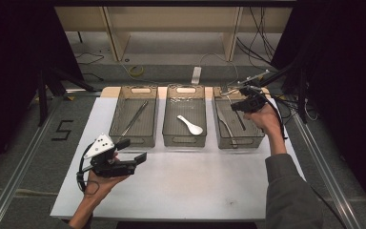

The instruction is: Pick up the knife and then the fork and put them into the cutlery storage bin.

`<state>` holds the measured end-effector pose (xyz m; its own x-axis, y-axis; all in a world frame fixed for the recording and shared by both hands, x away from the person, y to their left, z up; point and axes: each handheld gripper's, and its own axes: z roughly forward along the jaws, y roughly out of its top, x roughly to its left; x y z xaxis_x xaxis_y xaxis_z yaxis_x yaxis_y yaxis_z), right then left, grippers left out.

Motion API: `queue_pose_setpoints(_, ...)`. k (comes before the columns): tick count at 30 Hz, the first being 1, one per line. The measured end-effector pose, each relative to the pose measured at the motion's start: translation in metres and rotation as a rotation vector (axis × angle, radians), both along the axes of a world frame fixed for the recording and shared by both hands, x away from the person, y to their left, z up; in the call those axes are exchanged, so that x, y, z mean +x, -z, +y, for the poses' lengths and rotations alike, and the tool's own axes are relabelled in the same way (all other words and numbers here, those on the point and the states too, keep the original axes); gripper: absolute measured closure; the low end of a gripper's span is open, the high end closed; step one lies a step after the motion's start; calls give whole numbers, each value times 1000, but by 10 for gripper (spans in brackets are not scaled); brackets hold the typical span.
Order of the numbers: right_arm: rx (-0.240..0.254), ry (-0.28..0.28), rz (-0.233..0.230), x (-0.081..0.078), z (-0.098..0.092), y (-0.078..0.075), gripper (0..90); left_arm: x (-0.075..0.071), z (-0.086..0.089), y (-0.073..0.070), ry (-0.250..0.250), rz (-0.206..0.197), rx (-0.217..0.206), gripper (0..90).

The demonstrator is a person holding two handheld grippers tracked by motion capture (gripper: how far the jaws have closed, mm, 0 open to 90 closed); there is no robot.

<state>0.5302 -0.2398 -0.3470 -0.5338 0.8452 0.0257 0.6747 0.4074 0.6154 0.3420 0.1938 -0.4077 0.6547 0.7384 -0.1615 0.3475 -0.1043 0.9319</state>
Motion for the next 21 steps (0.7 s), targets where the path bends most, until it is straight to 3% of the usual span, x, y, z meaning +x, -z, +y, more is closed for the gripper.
queue_pose_setpoints(21,-21,64,36,12,0,31,848,0,0,0,-1,-1,2,165)
